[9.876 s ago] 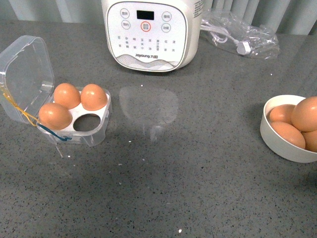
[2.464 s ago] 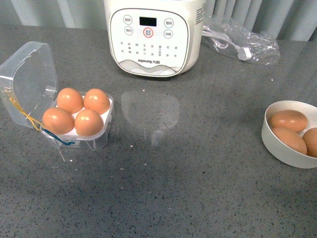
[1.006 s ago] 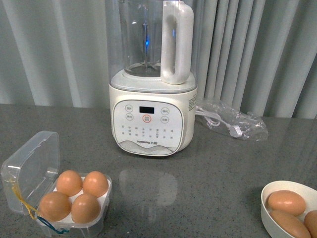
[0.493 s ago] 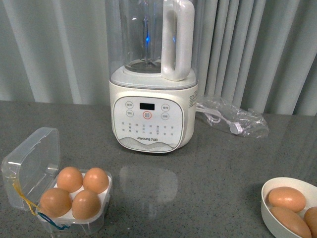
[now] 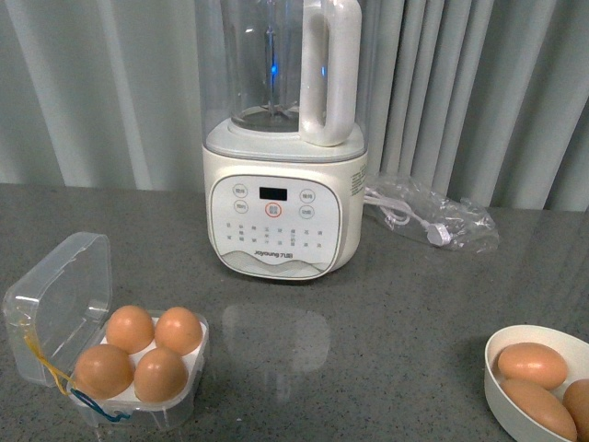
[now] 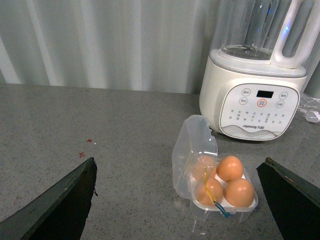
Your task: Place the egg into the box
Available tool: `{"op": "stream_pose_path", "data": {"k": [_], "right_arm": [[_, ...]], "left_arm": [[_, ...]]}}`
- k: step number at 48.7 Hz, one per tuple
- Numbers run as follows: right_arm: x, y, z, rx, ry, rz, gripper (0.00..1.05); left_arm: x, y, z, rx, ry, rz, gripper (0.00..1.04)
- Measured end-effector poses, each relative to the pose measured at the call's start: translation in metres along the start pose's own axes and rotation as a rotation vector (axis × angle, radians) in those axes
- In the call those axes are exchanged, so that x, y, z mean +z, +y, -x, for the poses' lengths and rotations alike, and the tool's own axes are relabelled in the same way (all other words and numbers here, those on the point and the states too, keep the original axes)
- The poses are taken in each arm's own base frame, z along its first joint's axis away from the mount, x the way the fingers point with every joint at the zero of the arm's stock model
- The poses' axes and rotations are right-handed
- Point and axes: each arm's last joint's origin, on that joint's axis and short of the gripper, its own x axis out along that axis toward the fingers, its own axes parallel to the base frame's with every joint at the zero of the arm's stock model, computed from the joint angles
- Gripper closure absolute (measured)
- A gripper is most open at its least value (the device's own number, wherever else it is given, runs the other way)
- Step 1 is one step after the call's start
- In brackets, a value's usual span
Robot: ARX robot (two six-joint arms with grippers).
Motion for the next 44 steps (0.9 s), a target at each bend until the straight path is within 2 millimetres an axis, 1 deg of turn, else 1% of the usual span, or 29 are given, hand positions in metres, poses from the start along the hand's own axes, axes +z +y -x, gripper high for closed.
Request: {"op": "stream_pose_path", "data": {"k": [3,4,5,9,11,14,28,30,32,34,36,44], "right_arm": [[0.0,0.0,0.0,0.0,0.0,0.0,0.29],[0.0,0.0,0.0,0.0,0.0,0.0,0.27],[0.0,0.0,0.0,0.0,0.0,0.0,0.22],[0.0,0.0,0.0,0.0,0.0,0.0,0.08],[0.0,0.0,0.0,0.0,0.0,-0.001,0.05],[0.0,0.0,0.0,0.0,0.0,0.0,0.08],[0.0,0.0,0.0,0.0,0.0,-0.001,0.07],[0.0,0.0,0.0,0.0,0.0,0.0,0.07],[0.0,0.0,0.0,0.0,0.0,0.0,0.07],[0.0,0.0,0.0,0.0,0.0,0.0,0.07],[0.0,0.0,0.0,0.0,0.0,0.0,0.07],[0.0,0.0,0.0,0.0,0.0,-0.001,0.07]], "left_arm": [[0.0,0.0,0.0,0.0,0.0,0.0,0.07],[0.0,0.0,0.0,0.0,0.0,0.0,0.07],[0.0,0.0,0.0,0.0,0.0,0.0,0.07],[0.0,0.0,0.0,0.0,0.0,0.0,0.07],[0.0,0.0,0.0,0.0,0.0,0.0,0.07],[0.0,0.0,0.0,0.0,0.0,0.0,0.07],[0.0,0.0,0.0,0.0,0.0,0.0,0.07],[-0.002,0.0,-0.001,0.015,0.053,0.024,0.07],[-0.001,0.001,-0.008,0.015,0.112,0.058,0.07],[0.003,0.002,-0.017,0.01,0.131,0.067,0.07],[0.007,0.003,-0.025,0.004,0.13,0.072,0.07],[0.034,0.011,-0.07,-0.043,0.06,0.041,0.07]]}}
